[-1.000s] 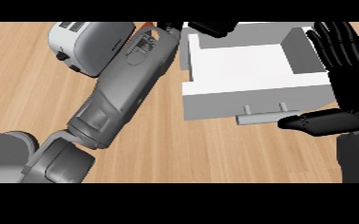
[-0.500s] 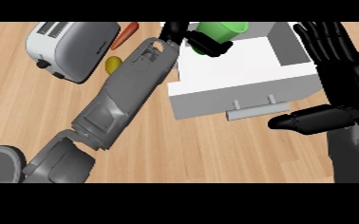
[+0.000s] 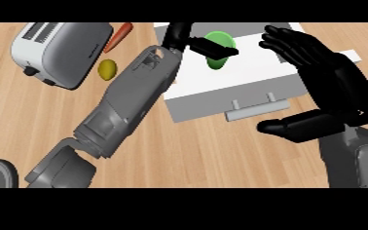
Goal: Pick up the cup, place it into the drawer and close the drawer
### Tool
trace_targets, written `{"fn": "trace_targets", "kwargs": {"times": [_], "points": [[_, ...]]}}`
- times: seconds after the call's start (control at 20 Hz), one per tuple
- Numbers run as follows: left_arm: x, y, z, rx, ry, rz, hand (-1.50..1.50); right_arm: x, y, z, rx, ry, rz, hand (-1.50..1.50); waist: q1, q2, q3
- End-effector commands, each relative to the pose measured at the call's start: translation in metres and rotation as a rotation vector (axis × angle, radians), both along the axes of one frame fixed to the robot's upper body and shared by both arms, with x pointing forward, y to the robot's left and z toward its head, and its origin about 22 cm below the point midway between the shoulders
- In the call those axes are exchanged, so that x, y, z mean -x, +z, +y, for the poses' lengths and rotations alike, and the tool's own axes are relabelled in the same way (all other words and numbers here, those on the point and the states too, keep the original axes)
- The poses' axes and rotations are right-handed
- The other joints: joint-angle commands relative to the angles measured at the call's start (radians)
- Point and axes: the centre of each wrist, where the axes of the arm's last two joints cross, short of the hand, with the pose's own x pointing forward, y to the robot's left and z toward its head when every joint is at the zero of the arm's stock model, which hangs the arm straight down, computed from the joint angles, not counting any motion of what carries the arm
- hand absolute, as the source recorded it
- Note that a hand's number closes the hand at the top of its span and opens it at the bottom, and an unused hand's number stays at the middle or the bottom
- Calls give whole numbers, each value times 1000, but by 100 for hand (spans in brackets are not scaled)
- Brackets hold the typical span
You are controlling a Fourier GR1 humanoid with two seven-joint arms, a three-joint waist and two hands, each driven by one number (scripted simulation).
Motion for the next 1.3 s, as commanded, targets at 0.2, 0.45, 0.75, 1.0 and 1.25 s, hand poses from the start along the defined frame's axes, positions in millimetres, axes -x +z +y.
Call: {"fn": "trace_targets", "kwargs": {"times": [0.2, 0.45, 0.75, 1.0, 1.25], "points": [[1, 13, -3, 251, 5, -89, -150, 0, -7, 22, 163, 340, 86, 150, 23, -9, -2], [-1, 23, -7, 275, 54, -117, -150, 16, -15, 15, 508, 359, 159, 150, 67, -30, -1], [0, -5, 8, 311, 85, -81, -150, 22, -21, -2, 772, 141, 89, -150, 142, -38, 0], [3, -15, 16, 376, 65, -103, -150, 23, -86, 15, 841, 51, 168, -150, 199, -46, -1], [5, -28, 30, 398, 44, -112, -150, -19, -127, 31, 973, 101, 243, -150, 238, -41, -1]]}}
